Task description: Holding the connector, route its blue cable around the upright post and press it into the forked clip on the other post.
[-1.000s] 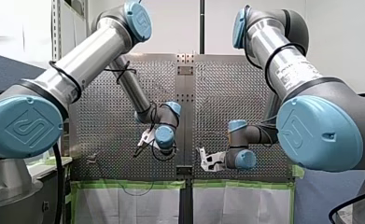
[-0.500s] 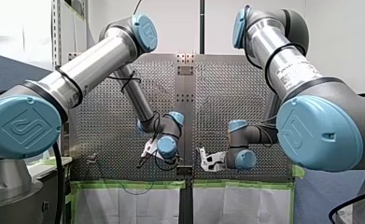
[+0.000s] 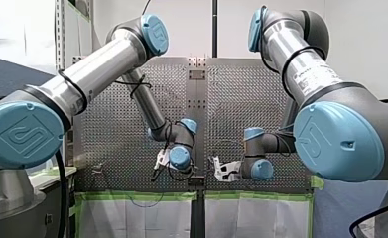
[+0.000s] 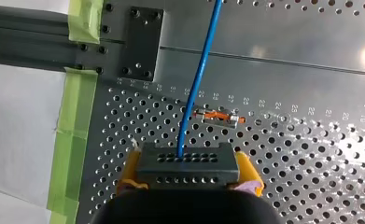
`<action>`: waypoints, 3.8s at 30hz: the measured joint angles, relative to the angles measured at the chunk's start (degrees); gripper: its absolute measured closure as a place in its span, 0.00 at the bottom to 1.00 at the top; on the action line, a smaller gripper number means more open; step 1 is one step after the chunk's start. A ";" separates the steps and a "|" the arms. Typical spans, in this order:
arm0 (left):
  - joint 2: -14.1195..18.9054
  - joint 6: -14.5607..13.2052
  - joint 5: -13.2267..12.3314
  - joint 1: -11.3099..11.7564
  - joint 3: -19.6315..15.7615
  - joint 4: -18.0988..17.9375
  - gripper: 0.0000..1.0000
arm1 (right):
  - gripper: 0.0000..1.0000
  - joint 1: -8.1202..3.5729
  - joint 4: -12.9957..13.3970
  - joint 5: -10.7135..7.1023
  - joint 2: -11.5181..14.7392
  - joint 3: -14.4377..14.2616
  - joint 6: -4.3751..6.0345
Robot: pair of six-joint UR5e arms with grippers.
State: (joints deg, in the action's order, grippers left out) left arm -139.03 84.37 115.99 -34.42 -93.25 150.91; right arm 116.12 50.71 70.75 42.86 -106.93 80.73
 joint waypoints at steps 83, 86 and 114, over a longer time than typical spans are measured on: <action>-2.93 15.57 -3.57 -2.90 3.26 -8.23 0.99 | 1.00 -9.75 -2.59 -0.10 0.01 4.87 2.25; -3.95 15.91 -3.98 -2.82 4.20 -7.71 0.99 | 1.00 -10.00 -3.19 -0.18 0.01 5.38 2.26; -4.97 20.27 -6.23 -0.79 7.74 -8.30 0.99 | 1.00 -11.37 -3.56 -0.43 0.00 5.88 2.32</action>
State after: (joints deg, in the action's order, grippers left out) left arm -144.00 104.64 109.75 -35.21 -85.51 142.60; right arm 104.75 47.15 70.32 42.86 -101.05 83.05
